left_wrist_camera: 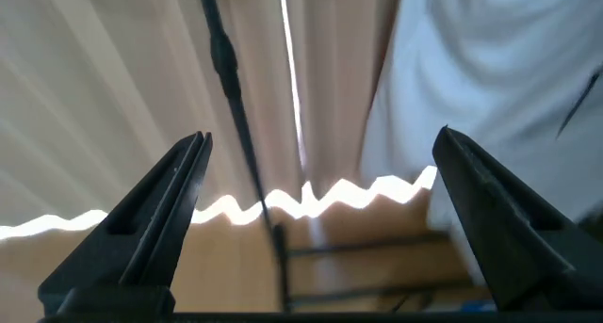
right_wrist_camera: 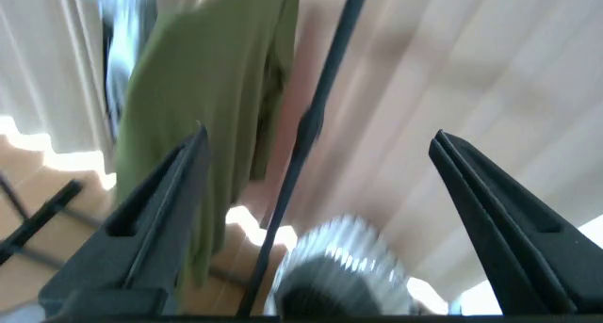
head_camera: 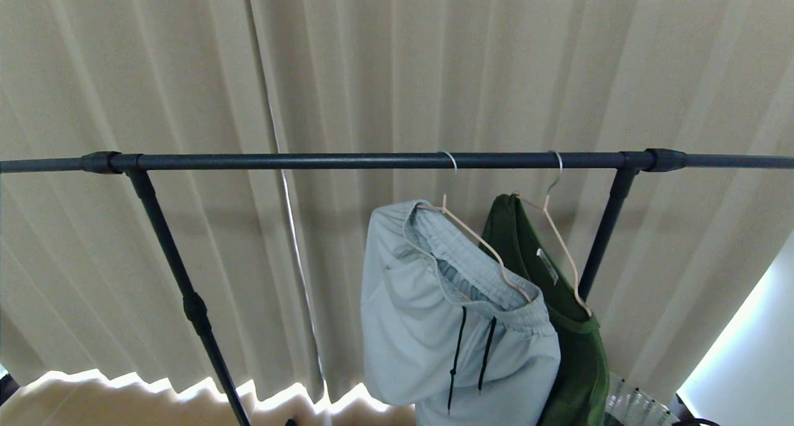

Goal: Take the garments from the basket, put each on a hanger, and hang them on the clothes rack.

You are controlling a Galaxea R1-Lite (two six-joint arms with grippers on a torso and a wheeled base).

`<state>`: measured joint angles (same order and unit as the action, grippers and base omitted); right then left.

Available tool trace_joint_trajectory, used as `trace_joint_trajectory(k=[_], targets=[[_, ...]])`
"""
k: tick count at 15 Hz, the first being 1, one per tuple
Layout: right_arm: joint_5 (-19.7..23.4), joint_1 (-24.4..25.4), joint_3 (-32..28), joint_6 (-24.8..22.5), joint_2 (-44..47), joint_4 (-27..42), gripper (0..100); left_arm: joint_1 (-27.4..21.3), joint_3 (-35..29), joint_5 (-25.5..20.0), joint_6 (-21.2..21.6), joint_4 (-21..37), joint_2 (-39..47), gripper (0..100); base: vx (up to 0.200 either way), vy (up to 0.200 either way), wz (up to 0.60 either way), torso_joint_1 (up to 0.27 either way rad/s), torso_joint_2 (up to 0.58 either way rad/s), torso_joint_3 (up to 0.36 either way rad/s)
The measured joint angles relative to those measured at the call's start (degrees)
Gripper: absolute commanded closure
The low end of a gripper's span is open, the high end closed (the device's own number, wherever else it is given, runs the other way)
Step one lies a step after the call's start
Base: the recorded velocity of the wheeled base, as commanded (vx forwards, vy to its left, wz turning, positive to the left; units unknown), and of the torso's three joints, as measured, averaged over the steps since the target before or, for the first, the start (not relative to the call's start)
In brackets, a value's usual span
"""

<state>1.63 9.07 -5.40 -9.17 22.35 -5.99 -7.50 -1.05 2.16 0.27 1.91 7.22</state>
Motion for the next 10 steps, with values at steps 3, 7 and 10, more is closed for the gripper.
trace_joint_trajectory(k=[3, 7, 10], targets=[[-3.1, -0.2, 0.3, 3.3, -10.8, 10.3, 0, 0.0, 0.2, -0.1, -1.0, -0.2, -1.3, 0, 0.0, 0.0, 0.0, 0.0, 0.0, 0.0], [-8.4, -0.3, 1.4, 12.5, -15.9, 12.8, 0, 0.0, 0.4, 1.8, -1.2, -0.4, -1.8, 0, 0.0, 0.0, 0.0, 0.0, 0.0, 0.0], [-10.9, -0.4, 1.4, 12.6, -16.8, 13.3, 0, 0.0, 0.5, 3.5, -1.1, -0.4, -1.8, 0, 0.0, 0.0, 0.0, 0.0, 0.0, 0.0]])
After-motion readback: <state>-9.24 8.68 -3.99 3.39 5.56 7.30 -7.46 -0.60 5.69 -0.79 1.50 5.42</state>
